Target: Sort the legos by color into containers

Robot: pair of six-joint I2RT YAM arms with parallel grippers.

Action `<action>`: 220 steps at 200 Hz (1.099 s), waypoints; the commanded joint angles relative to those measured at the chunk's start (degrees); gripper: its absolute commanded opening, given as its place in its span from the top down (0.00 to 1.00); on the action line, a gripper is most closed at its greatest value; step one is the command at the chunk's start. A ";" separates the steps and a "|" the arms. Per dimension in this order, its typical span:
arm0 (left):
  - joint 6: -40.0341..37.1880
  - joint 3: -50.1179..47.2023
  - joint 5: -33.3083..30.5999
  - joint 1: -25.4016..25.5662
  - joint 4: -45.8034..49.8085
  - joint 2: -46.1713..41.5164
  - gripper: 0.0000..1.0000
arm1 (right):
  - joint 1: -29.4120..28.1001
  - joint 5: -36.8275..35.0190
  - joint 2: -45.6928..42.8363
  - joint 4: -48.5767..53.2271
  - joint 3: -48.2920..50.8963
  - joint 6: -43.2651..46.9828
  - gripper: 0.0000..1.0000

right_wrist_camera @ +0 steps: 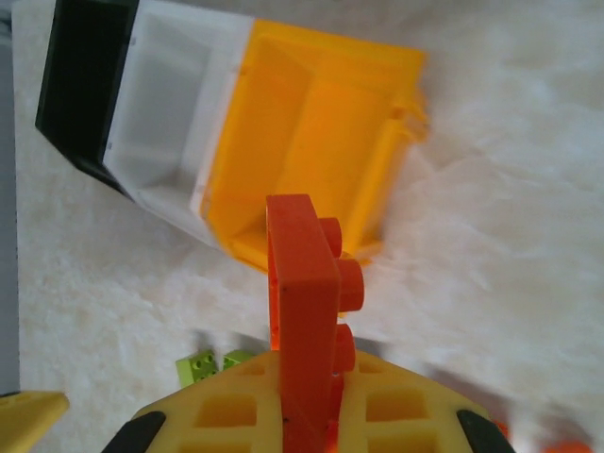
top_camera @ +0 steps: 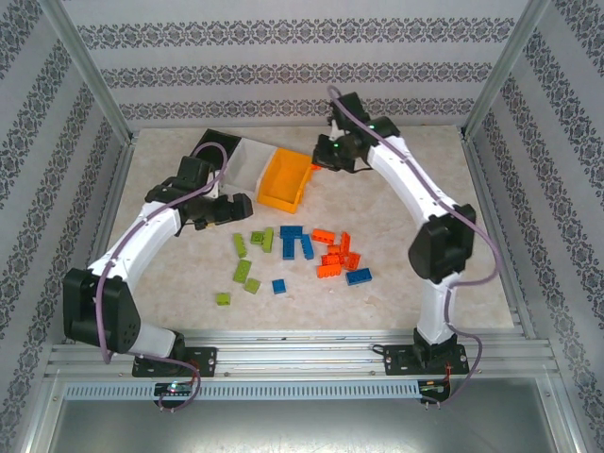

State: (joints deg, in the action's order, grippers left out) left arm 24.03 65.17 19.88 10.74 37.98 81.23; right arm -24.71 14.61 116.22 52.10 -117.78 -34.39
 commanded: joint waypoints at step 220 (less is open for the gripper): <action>-2.32 -0.57 2.22 -6.47 2.76 -2.50 0.01 | -2.80 2.79 29.47 9.43 -28.26 -3.31 0.73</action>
State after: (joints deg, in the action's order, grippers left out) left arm 23.38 62.57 20.80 5.30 40.60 78.15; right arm -27.73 17.63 145.03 60.05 -144.38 -36.91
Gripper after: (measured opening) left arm 0.985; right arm 0.250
